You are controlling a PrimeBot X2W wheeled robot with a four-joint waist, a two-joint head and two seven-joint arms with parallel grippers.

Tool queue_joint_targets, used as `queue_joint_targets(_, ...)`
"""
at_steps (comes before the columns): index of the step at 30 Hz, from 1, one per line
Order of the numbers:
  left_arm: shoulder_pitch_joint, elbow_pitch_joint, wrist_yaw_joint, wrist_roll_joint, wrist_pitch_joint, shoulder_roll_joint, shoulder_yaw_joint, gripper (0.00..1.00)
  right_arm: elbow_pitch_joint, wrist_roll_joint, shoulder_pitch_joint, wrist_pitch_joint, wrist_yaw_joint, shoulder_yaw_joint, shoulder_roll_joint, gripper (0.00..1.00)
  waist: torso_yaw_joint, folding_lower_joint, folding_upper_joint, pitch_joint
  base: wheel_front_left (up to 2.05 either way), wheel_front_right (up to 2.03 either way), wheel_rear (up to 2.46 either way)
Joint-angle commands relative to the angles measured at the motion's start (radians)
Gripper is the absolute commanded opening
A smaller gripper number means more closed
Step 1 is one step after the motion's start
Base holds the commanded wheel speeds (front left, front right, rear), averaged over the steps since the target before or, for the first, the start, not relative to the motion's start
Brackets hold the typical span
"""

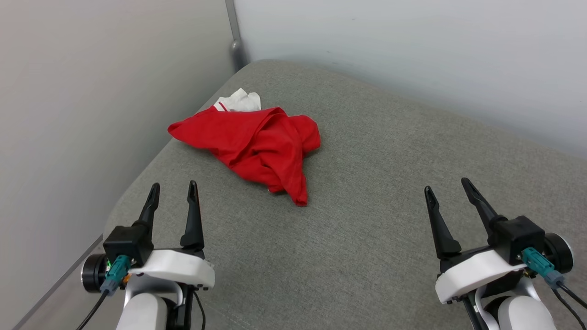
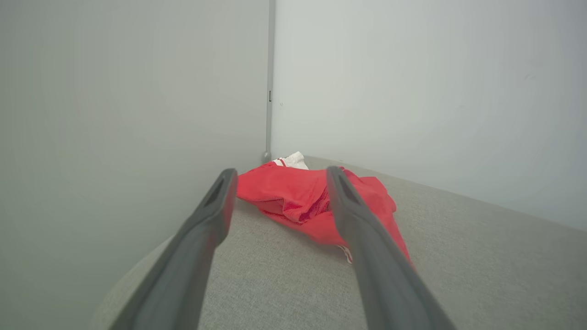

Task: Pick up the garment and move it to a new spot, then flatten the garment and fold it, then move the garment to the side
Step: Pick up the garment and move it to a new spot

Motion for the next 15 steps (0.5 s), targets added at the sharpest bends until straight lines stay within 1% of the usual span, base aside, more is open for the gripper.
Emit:
queue_joint_targets(1, -0.016, 0.002, 0.005, -0.004, -0.003, -0.001, -0.004, 1.0, -0.004, -0.004, -0.005, 0.0, 0.0, -0.003, 0.0, 1.0, 0.0, 0.0, 0.0, 0.002, 0.0, 0.0, 0.0)
queue_joint_targets(4, -0.049, 0.007, 0.007, -0.004, -0.003, -0.001, -0.01, 1.0, -0.008, -0.005, -0.009, 0.005, 0.0, -0.006, 0.0, 1.0, -0.009, 0.0, 0.0, 0.01, 0.0, 0.0, 0.0)
queue_joint_targets(7, -0.104, 0.014, -0.007, 0.006, -0.003, -0.001, -0.016, 1.0, -0.017, -0.008, -0.019, 0.009, 0.0, -0.01, 0.0, 1.0, -0.028, 0.0, 0.0, 0.031, 0.0, 0.0, 0.0)
queue_joint_targets(10, -0.193, 0.04, -0.02, 0.009, -0.003, 0.015, -0.012, 1.0, -0.032, -0.012, -0.035, 0.022, 0.0, -0.004, -0.008, 1.0, -0.065, 0.0, 0.0, 0.071, 0.0, 0.0, 0.0)
queue_joint_targets(13, -0.306, 0.078, -0.038, -0.013, 0.005, 0.035, -0.003, 1.0, -0.052, -0.01, -0.064, 0.034, 0.0, 0.0, -0.026, 1.0, -0.115, 0.0, 0.0, 0.131, 0.0, 0.0, 0.0)
queue_joint_targets(15, -0.376, 0.113, -0.046, -0.021, 0.045, 0.063, 0.003, 1.0, -0.064, -0.008, -0.077, 0.04, 0.0, 0.002, -0.039, 1.0, -0.151, 0.0, 0.0, 0.171, 0.0, 0.0, 0.0)
